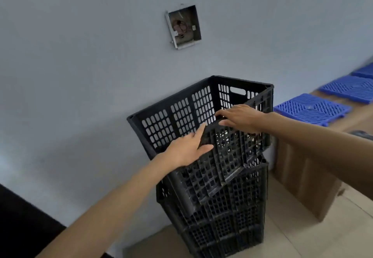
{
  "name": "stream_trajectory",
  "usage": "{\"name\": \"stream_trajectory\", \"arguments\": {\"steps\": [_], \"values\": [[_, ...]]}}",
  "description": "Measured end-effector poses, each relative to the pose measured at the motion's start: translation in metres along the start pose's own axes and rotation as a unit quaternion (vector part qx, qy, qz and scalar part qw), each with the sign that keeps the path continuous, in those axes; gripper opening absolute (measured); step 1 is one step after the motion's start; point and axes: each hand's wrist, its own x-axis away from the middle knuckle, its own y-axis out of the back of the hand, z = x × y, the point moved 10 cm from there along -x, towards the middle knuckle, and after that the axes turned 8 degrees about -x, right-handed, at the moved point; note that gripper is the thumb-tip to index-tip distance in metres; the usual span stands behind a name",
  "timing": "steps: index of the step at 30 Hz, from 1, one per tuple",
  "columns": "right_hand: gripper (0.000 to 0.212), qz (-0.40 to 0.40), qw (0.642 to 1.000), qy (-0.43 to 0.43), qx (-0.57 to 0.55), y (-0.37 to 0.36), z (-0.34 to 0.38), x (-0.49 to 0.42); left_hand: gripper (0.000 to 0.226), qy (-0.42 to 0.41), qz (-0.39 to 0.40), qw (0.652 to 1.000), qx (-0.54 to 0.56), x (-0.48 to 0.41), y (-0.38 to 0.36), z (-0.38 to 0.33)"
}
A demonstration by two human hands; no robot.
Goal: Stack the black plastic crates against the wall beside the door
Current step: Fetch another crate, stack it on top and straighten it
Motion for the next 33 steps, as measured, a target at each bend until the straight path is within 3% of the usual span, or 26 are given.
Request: {"name": "stream_trajectory", "arguments": {"steps": [3, 7, 13, 25, 33], "values": [[0.06, -0.01, 0.999, 0.025, 0.03, -0.001, 0.005, -0.001, 0.071, 0.068, -0.174, 0.976, -0.115, 0.022, 0.018, -0.008], [0.063, -0.022, 0.998, 0.041, 0.045, -0.002, 0.004, -0.004, 0.062, 0.101, -0.253, 0.938, -0.215, 0.03, 0.026, -0.013], [0.062, -0.032, 0.998, 0.03, 0.046, -0.007, 0.003, -0.005, 0.053, 0.054, -0.292, 0.913, -0.281, 0.024, 0.023, -0.012], [0.059, -0.088, 0.994, 0.04, 0.058, -0.008, 0.036, -0.015, 0.03, 0.001, -0.319, 0.926, -0.201, 0.03, 0.027, 0.034], [0.058, -0.119, 0.991, 0.064, 0.018, -0.007, 0.085, -0.024, 0.03, -0.056, -0.308, 0.935, -0.165, 0.05, 0.023, 0.083]]}}
